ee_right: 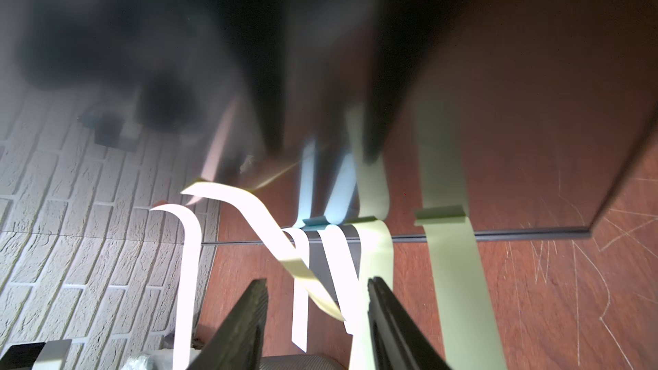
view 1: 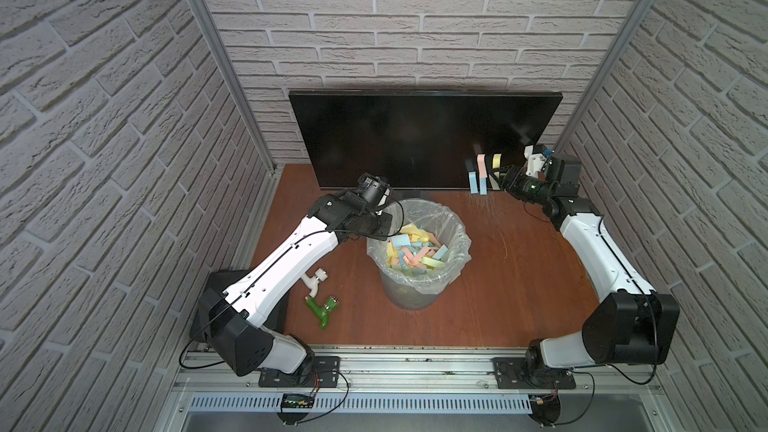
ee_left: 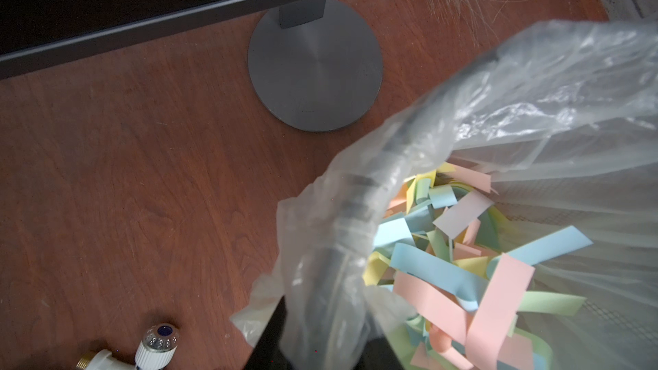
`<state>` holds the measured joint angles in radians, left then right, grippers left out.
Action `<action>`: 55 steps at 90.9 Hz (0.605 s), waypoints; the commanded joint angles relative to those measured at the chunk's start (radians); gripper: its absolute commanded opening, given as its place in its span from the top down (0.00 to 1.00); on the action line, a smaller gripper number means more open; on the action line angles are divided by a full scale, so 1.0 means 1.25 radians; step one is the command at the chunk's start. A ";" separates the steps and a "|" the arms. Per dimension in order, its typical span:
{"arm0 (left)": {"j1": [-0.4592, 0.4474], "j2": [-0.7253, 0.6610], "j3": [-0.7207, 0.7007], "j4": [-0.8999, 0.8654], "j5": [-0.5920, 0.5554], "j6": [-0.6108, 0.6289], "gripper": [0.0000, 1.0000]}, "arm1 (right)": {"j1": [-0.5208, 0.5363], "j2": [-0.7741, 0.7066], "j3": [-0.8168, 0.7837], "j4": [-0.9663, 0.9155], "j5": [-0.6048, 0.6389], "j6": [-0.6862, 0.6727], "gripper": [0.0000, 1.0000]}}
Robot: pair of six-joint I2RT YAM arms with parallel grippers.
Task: Remove the sticky note from the monitor
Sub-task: Tear off the sticky note from the monitor.
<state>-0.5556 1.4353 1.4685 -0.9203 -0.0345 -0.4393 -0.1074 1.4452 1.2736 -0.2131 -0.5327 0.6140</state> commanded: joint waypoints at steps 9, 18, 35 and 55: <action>-0.003 0.006 0.000 0.003 -0.012 0.010 0.70 | 0.002 0.009 0.020 0.067 -0.026 0.017 0.55; -0.002 0.004 -0.001 0.002 -0.012 0.010 0.70 | 0.004 0.004 0.016 0.081 -0.031 0.026 0.60; -0.002 0.003 -0.004 0.004 -0.012 0.010 0.70 | 0.005 -0.011 0.003 0.076 -0.024 0.024 0.72; -0.002 0.005 -0.005 0.004 -0.011 0.011 0.70 | 0.005 -0.032 -0.008 0.067 -0.011 0.020 0.93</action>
<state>-0.5556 1.4353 1.4685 -0.9207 -0.0349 -0.4385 -0.1066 1.4448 1.2713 -0.1822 -0.5518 0.6460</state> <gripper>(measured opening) 0.300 0.111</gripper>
